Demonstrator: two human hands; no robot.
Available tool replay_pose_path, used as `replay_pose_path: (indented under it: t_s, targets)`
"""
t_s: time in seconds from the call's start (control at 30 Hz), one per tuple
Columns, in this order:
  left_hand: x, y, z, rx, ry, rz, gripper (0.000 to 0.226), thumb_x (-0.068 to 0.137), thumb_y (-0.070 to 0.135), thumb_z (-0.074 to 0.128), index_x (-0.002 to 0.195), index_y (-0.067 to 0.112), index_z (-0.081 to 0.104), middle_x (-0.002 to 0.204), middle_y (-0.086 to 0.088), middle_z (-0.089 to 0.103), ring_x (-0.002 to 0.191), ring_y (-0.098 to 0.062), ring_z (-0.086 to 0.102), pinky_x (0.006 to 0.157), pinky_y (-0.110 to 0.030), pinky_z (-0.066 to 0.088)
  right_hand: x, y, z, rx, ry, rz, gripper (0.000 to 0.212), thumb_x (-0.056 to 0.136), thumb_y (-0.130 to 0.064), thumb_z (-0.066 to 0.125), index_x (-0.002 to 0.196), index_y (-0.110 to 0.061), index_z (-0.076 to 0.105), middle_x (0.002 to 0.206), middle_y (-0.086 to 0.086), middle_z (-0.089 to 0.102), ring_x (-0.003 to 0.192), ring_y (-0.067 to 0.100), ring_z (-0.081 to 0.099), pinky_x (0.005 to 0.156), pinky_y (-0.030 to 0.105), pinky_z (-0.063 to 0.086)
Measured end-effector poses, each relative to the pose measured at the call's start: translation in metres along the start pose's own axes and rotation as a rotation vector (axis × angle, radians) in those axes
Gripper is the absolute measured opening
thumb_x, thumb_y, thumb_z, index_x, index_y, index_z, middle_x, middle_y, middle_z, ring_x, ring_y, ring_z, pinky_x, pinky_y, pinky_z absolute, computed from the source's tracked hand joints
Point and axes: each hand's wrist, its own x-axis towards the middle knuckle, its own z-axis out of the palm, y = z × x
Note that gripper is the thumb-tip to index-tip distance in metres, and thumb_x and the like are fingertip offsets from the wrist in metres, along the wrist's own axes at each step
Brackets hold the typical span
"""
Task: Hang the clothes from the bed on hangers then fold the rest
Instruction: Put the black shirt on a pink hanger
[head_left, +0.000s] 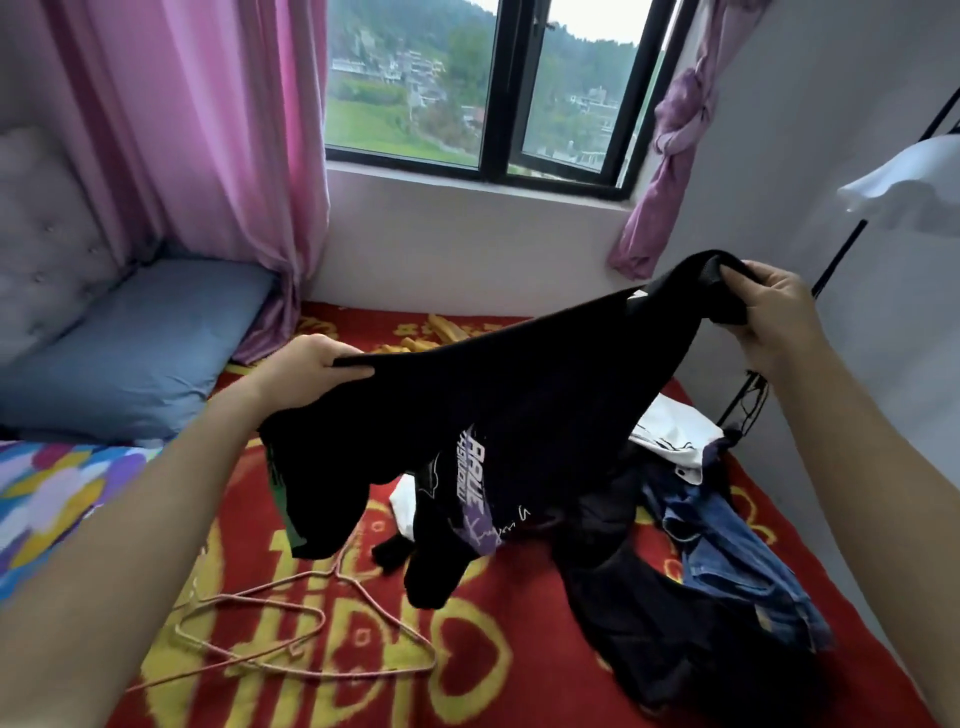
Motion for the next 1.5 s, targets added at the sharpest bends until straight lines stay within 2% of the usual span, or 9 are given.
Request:
replay_pose_path:
  t_s: [0.4,0.57,0.8,0.93,1.0,1.1,1.2,1.3,1.5]
  targets:
    - [-0.011,0.011,0.037,-0.043,-0.255,-0.041,0.023,0.092,0.02,0.06,0.069,0.021,0.062,0.061,0.015,0.059,0.054,0.006,0.051,0.056,-0.014,0.04,0.02,0.111,-0.021,-0.311,0.045,0.217,0.01,0.092,0.002,0.052,0.092,0.004,0.062,0.049,-0.008,0.063,0.041,0.002,0.058,0.047,0.019,0.05]
    - [0.015,0.05,0.079,-0.017,-0.366,-0.038,0.031,0.095,0.029,0.054,0.068,0.016,0.06,0.06,0.01,0.054,0.052,-0.003,0.048,0.056,-0.018,0.037,-0.007,0.138,-0.022,-1.063,-0.276,-0.034,0.044,0.084,-0.008,0.065,0.126,-0.005,0.057,0.129,0.015,0.056,0.125,0.03,0.046,0.104,0.038,0.034]
    - [0.044,0.104,0.126,0.023,-0.489,0.145,0.044,0.094,0.03,0.055,0.052,0.031,0.045,0.05,0.013,0.042,0.042,-0.001,0.041,0.047,-0.013,0.03,-0.066,0.161,0.035,-0.665,-0.812,0.057,0.07,0.079,-0.022,0.075,0.14,-0.014,0.042,0.14,0.001,0.045,0.13,0.01,0.037,0.108,0.022,0.028]
    - [0.044,0.103,0.131,-0.03,-0.476,0.186,0.044,0.093,0.026,0.057,0.051,0.022,0.045,0.047,0.013,0.04,0.041,-0.002,0.039,0.047,-0.013,0.031,-0.081,0.176,0.036,-0.31,-0.712,0.301,0.006,0.087,-0.012,0.065,0.088,-0.008,0.068,0.082,0.003,0.064,0.077,0.013,0.059,0.072,0.024,0.045]
    - [0.038,0.095,0.129,-0.138,-0.411,0.133,0.036,0.092,0.027,0.059,0.056,0.021,0.056,0.054,0.015,0.051,0.05,0.001,0.045,0.052,-0.012,0.033,-0.076,0.175,0.034,-0.233,-0.593,0.286,0.013,0.087,-0.008,0.063,0.075,-0.012,0.067,0.064,-0.007,0.063,0.06,0.005,0.057,0.058,0.016,0.044]
    - [0.025,0.073,0.132,-0.443,-0.178,-0.051,0.03,0.097,0.032,0.046,0.107,0.011,0.066,0.109,0.001,0.062,0.1,-0.009,0.055,0.078,-0.007,0.038,-0.058,0.154,0.028,-0.163,-0.499,0.247,0.016,0.087,-0.002,0.061,0.078,-0.013,0.07,0.064,-0.009,0.068,0.06,0.003,0.062,0.057,0.015,0.049]
    - [0.005,0.046,0.143,-0.678,-0.115,-0.173,0.068,0.093,0.056,0.033,0.148,0.016,0.023,0.152,0.003,0.024,0.139,-0.009,0.023,0.104,-0.013,0.016,-0.032,0.116,0.021,-0.122,-0.437,0.132,0.021,0.087,0.001,0.059,0.078,-0.014,0.069,0.065,-0.01,0.068,0.061,0.003,0.061,0.062,0.017,0.049]
    - [-0.013,0.027,0.164,-0.832,-0.224,-0.234,0.122,0.056,0.091,0.044,0.15,0.028,0.002,0.151,0.017,0.006,0.14,-0.004,0.009,0.111,-0.028,0.012,-0.009,0.07,0.017,-0.054,-0.431,0.056,0.032,0.087,0.004,0.055,0.067,-0.016,0.072,0.06,-0.009,0.063,0.056,0.005,0.056,0.06,0.02,0.043]
    - [-0.009,0.025,0.212,-0.625,-0.361,-0.134,0.104,0.073,0.048,0.07,0.151,0.028,0.004,0.155,0.014,0.012,0.141,-0.002,0.012,0.111,-0.022,0.017,0.016,-0.011,0.001,0.078,-0.57,-0.007,0.015,0.066,-0.016,0.064,0.073,-0.018,0.077,0.07,-0.007,0.071,0.063,0.005,0.066,0.065,0.017,0.053]
